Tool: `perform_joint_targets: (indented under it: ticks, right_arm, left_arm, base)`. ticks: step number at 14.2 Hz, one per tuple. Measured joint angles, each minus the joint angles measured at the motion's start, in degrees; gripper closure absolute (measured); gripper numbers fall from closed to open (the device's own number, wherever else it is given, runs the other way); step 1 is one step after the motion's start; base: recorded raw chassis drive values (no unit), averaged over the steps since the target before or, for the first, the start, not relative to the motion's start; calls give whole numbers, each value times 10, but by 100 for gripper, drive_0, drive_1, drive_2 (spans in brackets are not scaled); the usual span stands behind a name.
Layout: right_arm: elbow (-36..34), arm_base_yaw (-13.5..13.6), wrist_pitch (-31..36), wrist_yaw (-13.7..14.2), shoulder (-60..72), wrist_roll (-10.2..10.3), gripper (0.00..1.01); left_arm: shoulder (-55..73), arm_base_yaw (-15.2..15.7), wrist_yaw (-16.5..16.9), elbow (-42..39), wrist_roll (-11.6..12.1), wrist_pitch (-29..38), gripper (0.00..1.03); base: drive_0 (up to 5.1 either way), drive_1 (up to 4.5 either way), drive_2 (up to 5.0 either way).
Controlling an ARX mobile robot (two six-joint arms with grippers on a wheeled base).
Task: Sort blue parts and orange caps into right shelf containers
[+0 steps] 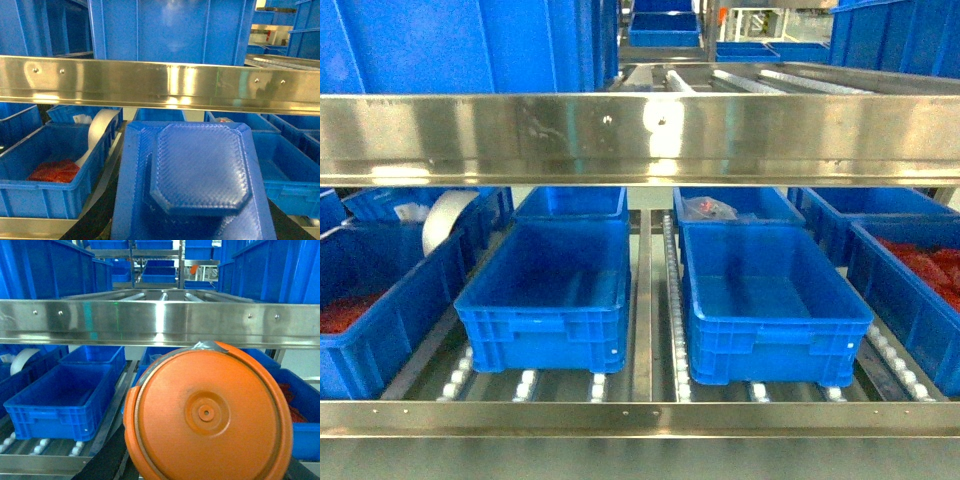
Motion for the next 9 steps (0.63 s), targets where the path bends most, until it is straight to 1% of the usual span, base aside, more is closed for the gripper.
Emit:
perform_joint_targets:
  ticks: [9]
  right_arm:
    - [0,0,-1,1,0,0,57]
  left_arm:
    - [0,0,0,0,0,-1,61]
  base:
    - [0,0,0]
